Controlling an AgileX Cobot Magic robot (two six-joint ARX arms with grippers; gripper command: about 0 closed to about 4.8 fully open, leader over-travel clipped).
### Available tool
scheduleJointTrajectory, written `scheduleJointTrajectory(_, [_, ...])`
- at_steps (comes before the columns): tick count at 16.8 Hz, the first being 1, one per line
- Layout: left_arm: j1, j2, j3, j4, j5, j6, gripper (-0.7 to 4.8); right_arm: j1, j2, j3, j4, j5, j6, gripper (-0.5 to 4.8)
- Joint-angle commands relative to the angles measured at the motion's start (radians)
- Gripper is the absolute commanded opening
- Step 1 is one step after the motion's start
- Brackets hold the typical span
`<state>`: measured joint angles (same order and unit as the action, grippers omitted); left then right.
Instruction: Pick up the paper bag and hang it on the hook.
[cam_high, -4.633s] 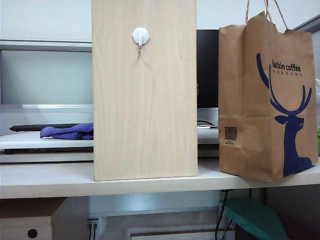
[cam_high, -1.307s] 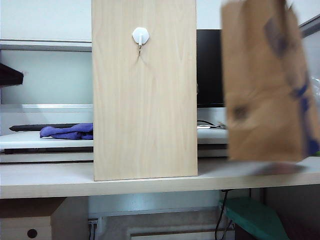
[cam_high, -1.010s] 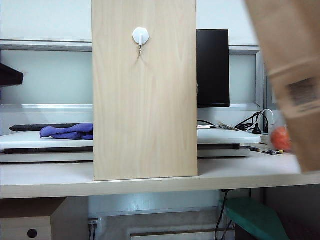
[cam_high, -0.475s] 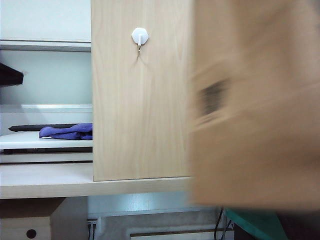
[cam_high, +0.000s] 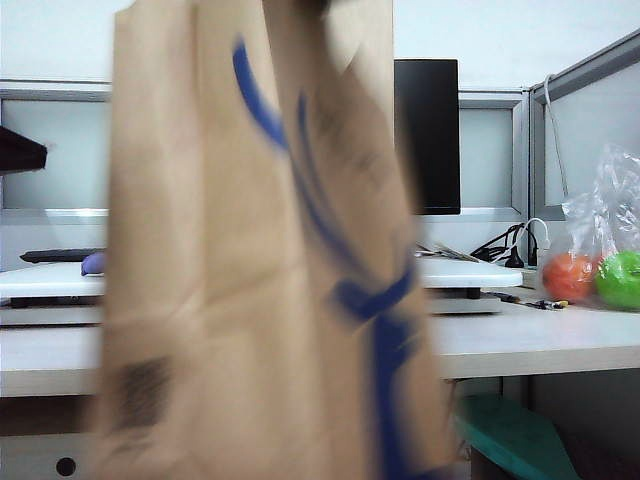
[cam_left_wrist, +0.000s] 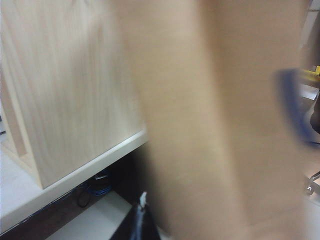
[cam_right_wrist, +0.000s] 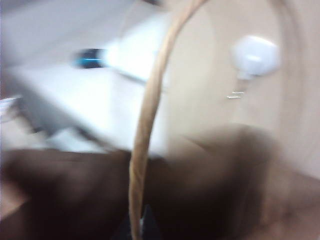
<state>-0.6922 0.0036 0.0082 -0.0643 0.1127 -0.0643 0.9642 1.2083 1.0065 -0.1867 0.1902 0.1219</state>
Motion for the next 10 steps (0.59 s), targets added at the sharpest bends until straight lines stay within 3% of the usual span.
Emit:
scheduleJointTrajectory(1, [0.001, 0.000, 0.001, 0.012, 0.003, 0.004, -0.05, 0.000, 0.090, 0.008, 0.106, 0.003, 0.013, -0.06])
scheduleJointTrajectory(10, [0.001, 0.000, 0.001, 0.012, 0.003, 0.004, -0.06, -0.003, 0.095, 0.010, 0.142, 0.175, 0.032, -0.06])
